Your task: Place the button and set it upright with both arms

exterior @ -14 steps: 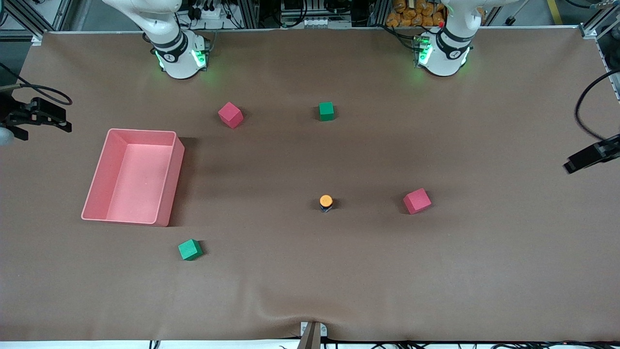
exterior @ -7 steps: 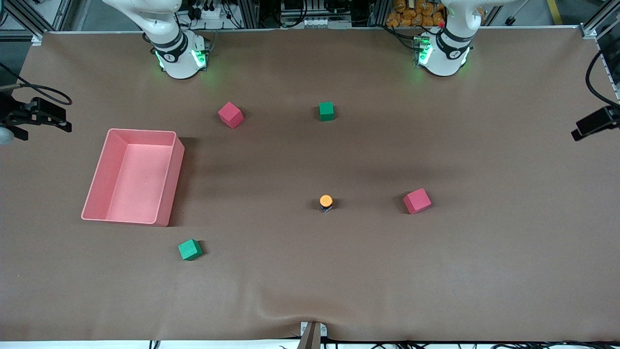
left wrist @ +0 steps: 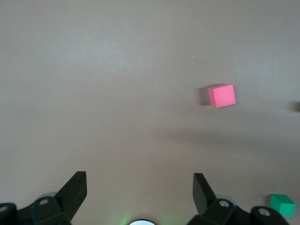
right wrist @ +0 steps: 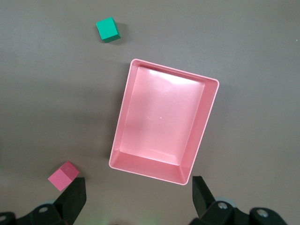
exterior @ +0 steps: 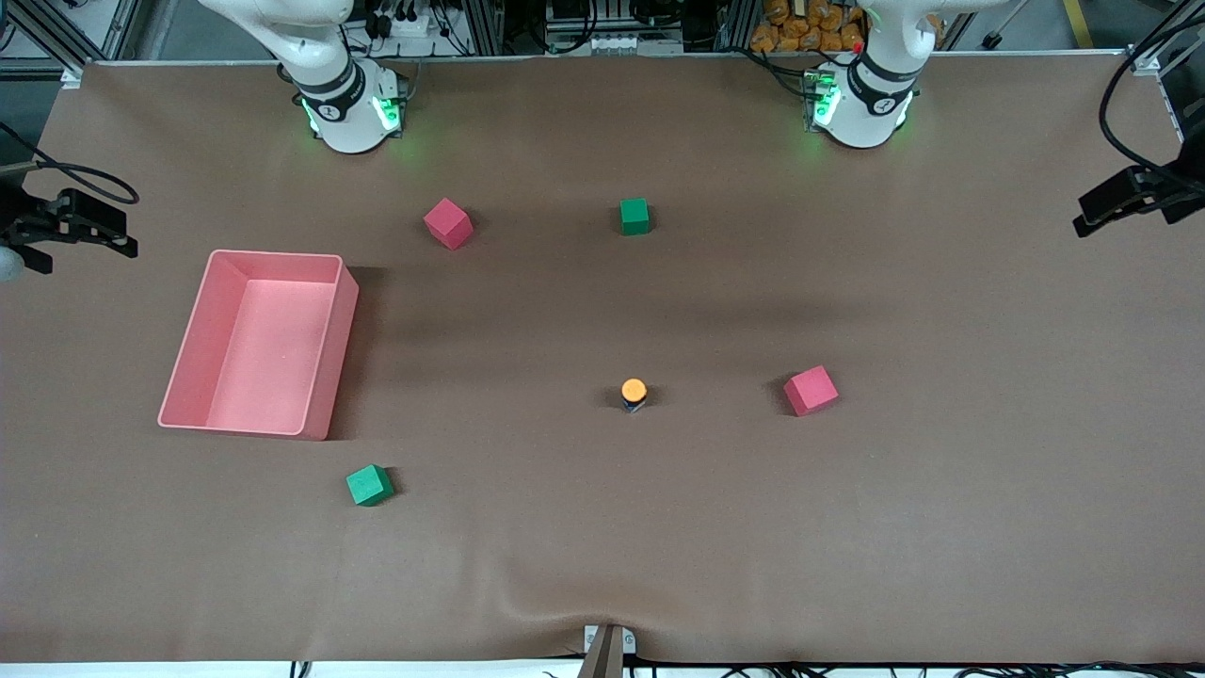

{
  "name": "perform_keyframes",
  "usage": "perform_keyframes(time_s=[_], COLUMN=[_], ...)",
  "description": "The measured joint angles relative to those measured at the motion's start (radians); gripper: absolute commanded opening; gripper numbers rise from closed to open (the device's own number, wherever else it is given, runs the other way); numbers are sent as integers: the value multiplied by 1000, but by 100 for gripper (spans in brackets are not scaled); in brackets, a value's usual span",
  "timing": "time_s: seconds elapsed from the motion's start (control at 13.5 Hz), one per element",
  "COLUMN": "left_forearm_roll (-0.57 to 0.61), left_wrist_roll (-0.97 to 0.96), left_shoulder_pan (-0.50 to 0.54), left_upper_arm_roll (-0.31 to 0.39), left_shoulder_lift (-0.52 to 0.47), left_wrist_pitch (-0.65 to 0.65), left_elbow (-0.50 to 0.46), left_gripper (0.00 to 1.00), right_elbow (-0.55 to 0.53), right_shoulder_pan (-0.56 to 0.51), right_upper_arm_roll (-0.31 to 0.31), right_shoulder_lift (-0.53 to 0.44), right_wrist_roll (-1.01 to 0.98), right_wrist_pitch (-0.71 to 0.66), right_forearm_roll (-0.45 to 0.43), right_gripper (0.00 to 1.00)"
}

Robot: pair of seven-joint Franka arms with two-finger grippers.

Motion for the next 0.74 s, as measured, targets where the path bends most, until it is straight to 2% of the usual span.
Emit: perform_keyframes(time_s=[0.44,0.74], left_forearm_roll=[0,0], left_wrist_roll=[2,2], left_shoulder_pan=[-24,-23], left_upper_arm_roll=[-43,-47], left_shoulder_lift=[-11,-17], left_wrist_pitch=[8,8], left_elbow=[-12,-12], left_gripper=[100,100], right_elbow=[4,4], right_shoulder_pan=[0,0], right_upper_arm_roll=[0,0], right_shoulder_lift=[0,0], right_wrist_roll=[0,0], right_wrist_pitch=[1,1], right_forearm_roll=[-9,-9], right_gripper=[100,100])
